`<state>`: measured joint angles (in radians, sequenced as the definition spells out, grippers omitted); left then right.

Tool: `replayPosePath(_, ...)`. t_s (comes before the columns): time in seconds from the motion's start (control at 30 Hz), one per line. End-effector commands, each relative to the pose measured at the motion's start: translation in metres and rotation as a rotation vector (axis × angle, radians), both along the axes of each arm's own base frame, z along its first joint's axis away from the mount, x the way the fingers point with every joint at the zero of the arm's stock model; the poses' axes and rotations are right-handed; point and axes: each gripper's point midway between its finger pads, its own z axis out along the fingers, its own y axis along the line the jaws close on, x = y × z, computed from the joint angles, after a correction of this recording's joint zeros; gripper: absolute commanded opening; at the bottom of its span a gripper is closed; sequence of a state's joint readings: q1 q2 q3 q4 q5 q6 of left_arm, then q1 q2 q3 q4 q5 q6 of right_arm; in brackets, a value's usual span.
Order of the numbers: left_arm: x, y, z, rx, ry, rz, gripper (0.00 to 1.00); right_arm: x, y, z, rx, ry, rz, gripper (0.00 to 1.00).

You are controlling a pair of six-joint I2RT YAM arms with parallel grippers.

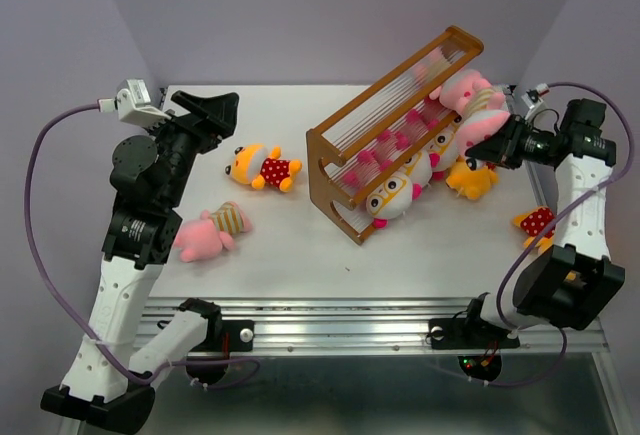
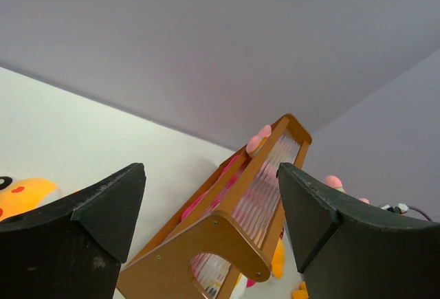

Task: Place and organize the stuffed toys onto the shelf

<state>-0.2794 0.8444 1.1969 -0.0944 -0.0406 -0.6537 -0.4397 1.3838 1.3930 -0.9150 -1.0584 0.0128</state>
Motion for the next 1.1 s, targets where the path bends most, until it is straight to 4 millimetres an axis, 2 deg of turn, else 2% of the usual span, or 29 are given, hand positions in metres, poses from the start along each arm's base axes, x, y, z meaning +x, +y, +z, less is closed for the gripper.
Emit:
replayPosePath(0.0, -0.004, 0.002, 0.008, 0.008, -0.047, -0.002, 0.89, -0.013, 0.039, -0.003, 0.024, -0.048, 0.193, 0.01)
replayPosePath(0.17, -0.007, 0.005, 0.008, 0.006, -0.043, 0.008, 0.89, -0.013, 0.065, -0.014, 0.06, -0.027, 0.29, 0.01)
replayPosePath(0.6, -0.012, 0.009, 0.01, -0.021, -0.034, 0.024, 0.89, 0.003, 0.103, -0.033, 0.097, 0.032, 0.451, 0.01)
replayPosePath(0.87, -0.011, 0.01, 0.011, -0.029, -0.022, 0.032, 0.89, 0.039, 0.099, -0.039, 0.05, 0.041, 0.439, 0.04)
replayPosePath(0.9, -0.01, 0.01, 0.011, -0.031, -0.02, 0.031, 0.89, 0.043, 0.098, -0.04, 0.04, 0.04, 0.437, 0.06)
replayPosePath(0.93, -0.01, 0.01, 0.011, -0.032, -0.022, 0.031, 0.89, 0.05, 0.096, -0.042, 0.028, 0.038, 0.433, 0.13)
replayPosePath(1.03, -0.009, 0.01, 0.014, -0.034, -0.023, 0.033, 0.89, 0.065, 0.091, -0.053, -0.007, 0.057, 0.418, 0.2)
replayPosePath(1.07, -0.009, 0.011, 0.015, -0.036, -0.025, 0.035, 0.89, 0.07, 0.089, -0.05, -0.022, 0.048, 0.413, 0.22)
